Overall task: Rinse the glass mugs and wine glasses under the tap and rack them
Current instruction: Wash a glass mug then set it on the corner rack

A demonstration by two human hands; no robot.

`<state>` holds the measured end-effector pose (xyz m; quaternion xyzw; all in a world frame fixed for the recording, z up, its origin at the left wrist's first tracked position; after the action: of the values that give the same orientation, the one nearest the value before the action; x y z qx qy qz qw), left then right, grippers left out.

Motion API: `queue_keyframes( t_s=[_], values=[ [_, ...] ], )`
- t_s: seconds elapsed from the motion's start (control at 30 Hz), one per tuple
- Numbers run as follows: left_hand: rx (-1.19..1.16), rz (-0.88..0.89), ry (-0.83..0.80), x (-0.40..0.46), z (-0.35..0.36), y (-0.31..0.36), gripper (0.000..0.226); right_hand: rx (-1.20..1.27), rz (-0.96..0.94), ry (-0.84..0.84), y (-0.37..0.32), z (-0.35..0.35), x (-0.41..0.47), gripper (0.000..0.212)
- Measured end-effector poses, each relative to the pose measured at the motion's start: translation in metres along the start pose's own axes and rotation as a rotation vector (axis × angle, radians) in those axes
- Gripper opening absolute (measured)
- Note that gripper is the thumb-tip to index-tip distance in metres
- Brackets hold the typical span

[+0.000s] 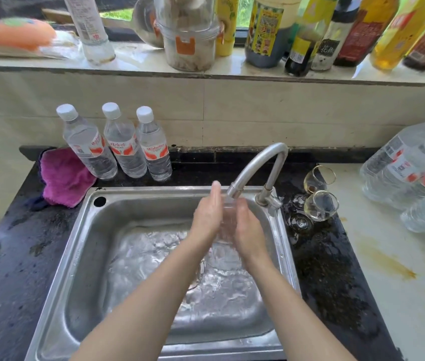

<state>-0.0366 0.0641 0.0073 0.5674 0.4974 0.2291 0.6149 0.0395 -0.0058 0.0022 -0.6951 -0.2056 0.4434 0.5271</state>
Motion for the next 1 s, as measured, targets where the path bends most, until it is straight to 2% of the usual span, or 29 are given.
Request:
queue_keyframes(
  t_s=[0.03, 0.1, 0.23, 0.37, 0.43, 0.53, 0.57, 0.63, 0.7, 0.8, 0.87, 0.93, 1.0],
  values=[
    [-0.079, -0.039, -0.060, 0.001, 0.005, -0.001, 0.048, -0.007, -0.028, 0.018, -0.002, -0.002, -0.001, 0.049],
    [-0.165, -0.010, -0.107, -0.001, 0.014, 0.006, 0.035, 0.005, -0.088, 0.041, -0.006, -0.005, -0.002, 0.050],
    [-0.270, 0.168, 0.055, -0.008, 0.005, 0.022, 0.031, -0.052, -0.169, 0.032, -0.021, -0.006, -0.003, 0.046],
    [-0.166, 0.299, 0.143, -0.007, -0.008, 0.029, 0.029, -0.057, -0.083, -0.011, -0.015, -0.002, -0.005, 0.014],
    [-0.111, 0.301, 0.173, -0.008, -0.007, 0.022, 0.036, -0.042, -0.029, -0.033, -0.011, 0.000, -0.003, 0.017],
    [0.092, 0.306, 0.260, -0.020, -0.009, 0.017, 0.043, 0.011, 0.131, -0.102, 0.006, 0.007, 0.013, 0.048],
    [0.151, 0.297, 0.268, -0.021, -0.008, 0.013, 0.043, 0.019, 0.180, -0.130, 0.009, 0.011, 0.015, 0.052],
    [0.186, 0.293, 0.254, -0.017, -0.010, 0.008, 0.042, 0.005, 0.177, -0.157, 0.013, 0.017, 0.013, 0.041],
    [0.147, 0.230, 0.226, -0.003, -0.015, 0.001, 0.038, 0.021, 0.114, -0.133, 0.015, 0.014, 0.004, 0.028],
    [0.066, -0.049, 0.144, 0.018, -0.010, -0.015, 0.028, -0.029, -0.059, -0.135, 0.004, 0.015, -0.011, 0.037],
    [0.173, -0.131, 0.078, 0.013, 0.004, -0.017, 0.019, -0.085, -0.079, -0.011, 0.004, 0.002, -0.002, 0.044],
    [0.358, 0.009, 0.029, 0.001, 0.024, -0.008, 0.027, 0.022, 0.030, 0.126, 0.012, -0.018, 0.014, 0.045],
    [0.606, 0.323, -0.037, -0.019, 0.038, 0.012, 0.051, 0.196, 0.121, 0.148, 0.024, -0.026, 0.025, 0.049]
  ],
)
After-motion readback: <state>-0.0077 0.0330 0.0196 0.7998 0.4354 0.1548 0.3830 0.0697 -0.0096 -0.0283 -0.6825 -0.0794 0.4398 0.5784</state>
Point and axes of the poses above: each hand's wrist, its own x-axis towards the middle knuckle, its own z-axis out of the palm, y = z × x, the point moved 10 cm from there along x, towards the middle knuckle, and after that the axes turned 5 degrees about z, right-handed, at the moved point
